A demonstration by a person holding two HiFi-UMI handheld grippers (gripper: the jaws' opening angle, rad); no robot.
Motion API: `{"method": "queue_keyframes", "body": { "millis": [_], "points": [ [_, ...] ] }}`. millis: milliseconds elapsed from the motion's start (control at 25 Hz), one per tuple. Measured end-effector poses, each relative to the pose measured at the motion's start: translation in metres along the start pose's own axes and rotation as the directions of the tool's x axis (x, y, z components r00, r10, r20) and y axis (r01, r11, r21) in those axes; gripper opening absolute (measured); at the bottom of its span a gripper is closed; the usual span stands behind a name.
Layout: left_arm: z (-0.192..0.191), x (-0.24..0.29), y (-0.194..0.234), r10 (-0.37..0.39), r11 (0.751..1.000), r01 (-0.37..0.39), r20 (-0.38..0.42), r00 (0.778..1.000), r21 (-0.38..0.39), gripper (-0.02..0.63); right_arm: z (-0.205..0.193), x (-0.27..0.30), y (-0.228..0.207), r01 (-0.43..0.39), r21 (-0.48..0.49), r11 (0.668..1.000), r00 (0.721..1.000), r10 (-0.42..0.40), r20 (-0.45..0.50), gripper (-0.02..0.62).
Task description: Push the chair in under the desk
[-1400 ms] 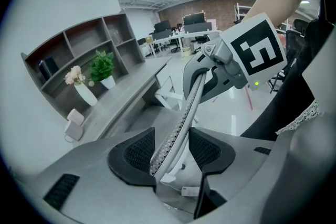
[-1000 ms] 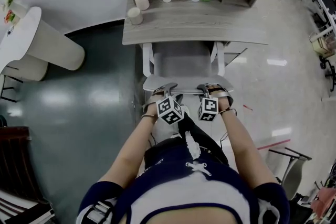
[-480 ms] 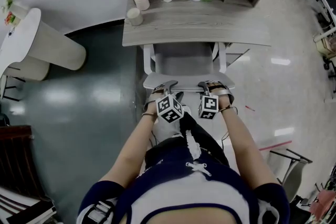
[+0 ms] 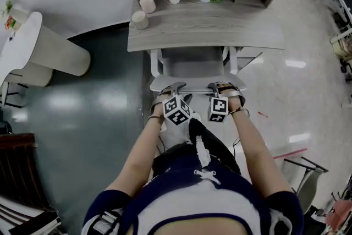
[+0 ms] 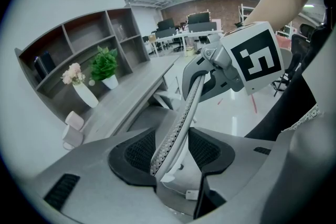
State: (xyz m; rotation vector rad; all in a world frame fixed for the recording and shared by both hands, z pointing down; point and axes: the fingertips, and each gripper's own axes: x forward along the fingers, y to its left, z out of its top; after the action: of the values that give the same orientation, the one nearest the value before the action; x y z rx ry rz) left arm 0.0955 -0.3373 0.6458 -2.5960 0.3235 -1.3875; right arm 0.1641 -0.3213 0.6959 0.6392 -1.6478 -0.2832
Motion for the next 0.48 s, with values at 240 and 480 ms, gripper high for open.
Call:
{"method": "queue_keyframes", "body": {
  "millis": [240,480],
  "points": [
    [0.007,0.009,0.014,0.000,1.000,0.000,-0.002,1.000,-0.005,0.202,-0.007,0.009,-0.015,-0.012,0.004,1.000,1.000,0.012,-0.011,0.017],
    [0.010,0.011,0.020,-0.015,1.000,0.015,-0.007,1.000,-0.001,0.199,-0.009,0.012,-0.023,-0.003,-0.003,1.000,1.000,0.003,-0.015,0.015]
  ]
}}
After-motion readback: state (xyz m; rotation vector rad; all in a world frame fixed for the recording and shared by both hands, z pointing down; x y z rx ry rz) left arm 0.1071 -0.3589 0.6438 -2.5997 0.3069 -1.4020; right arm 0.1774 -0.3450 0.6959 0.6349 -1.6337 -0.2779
